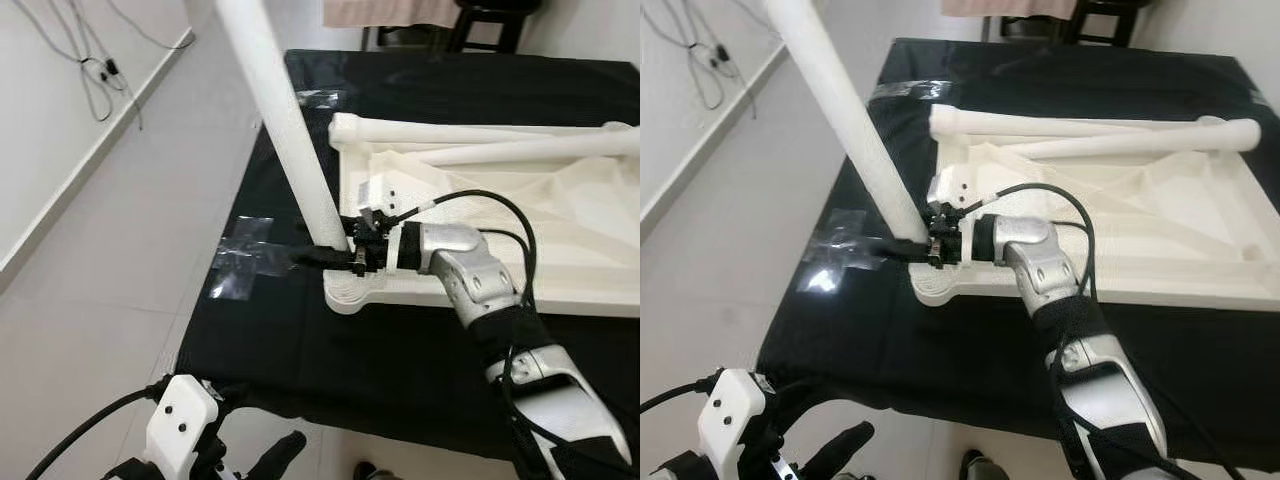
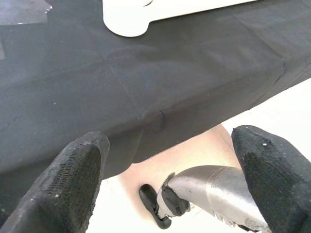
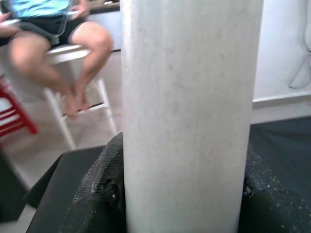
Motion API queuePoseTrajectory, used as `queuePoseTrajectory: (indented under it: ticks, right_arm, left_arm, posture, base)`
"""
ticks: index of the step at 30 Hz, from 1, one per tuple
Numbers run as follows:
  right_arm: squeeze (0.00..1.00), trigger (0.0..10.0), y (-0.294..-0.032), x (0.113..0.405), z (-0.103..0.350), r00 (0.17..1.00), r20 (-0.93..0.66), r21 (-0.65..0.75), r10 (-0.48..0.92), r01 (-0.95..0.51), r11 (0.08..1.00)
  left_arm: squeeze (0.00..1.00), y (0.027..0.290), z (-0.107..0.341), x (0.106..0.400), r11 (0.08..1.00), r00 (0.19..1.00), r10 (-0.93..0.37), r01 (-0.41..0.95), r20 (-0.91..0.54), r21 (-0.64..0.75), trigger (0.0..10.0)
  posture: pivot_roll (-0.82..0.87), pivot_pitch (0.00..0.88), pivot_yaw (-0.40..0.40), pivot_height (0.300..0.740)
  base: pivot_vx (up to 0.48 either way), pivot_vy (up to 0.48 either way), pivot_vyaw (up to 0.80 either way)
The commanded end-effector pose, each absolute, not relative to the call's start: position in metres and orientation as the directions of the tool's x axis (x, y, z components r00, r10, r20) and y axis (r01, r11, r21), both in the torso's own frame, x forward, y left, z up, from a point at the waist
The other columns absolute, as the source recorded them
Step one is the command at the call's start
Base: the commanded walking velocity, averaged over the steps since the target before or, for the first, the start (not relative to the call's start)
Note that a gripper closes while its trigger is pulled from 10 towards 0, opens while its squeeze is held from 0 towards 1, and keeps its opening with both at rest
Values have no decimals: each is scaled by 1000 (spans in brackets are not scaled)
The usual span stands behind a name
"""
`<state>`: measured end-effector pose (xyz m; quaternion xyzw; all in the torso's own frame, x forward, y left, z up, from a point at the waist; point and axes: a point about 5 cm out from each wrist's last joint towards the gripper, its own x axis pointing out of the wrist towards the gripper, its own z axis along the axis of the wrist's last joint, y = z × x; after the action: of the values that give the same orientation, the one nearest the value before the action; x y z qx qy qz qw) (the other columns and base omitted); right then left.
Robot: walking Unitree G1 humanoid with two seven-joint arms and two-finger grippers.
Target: Building children table
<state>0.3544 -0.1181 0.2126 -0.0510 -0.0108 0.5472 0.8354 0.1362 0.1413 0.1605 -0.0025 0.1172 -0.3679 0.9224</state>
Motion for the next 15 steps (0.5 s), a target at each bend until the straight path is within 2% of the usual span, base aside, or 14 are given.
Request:
queuePoseTrajectory:
  ticks: [1,6,11,15]
  right_arm:
    - [0,10000,-140,351,164,555,-173,40,814,-821,569]
    - [0,10000,-148,339,167,663,-6,130,749,-742,658]
    - [0,10000,-150,338,170,681,44,147,731,-728,670]
    - [0,10000,-156,340,184,690,170,199,704,-723,661]
  left_arm:
    - [0,140,159,133,718,687,-690,689,-229,-99,10000]
    - [0,140,159,134,715,683,-694,692,-226,-105,10000]
    - [0,140,159,135,712,681,-697,694,-226,-106,10000]
    - [0,141,158,136,711,679,-698,696,-228,-104,10000]
  posture:
    - [59,292,-11,740]
    - [50,291,-1,740]
    - [49,291,0,740]
    - [51,282,0,740]
  base:
    - [0,0,0]
    - [0,0,0]
    - [0,0,0]
    - [0,0,0]
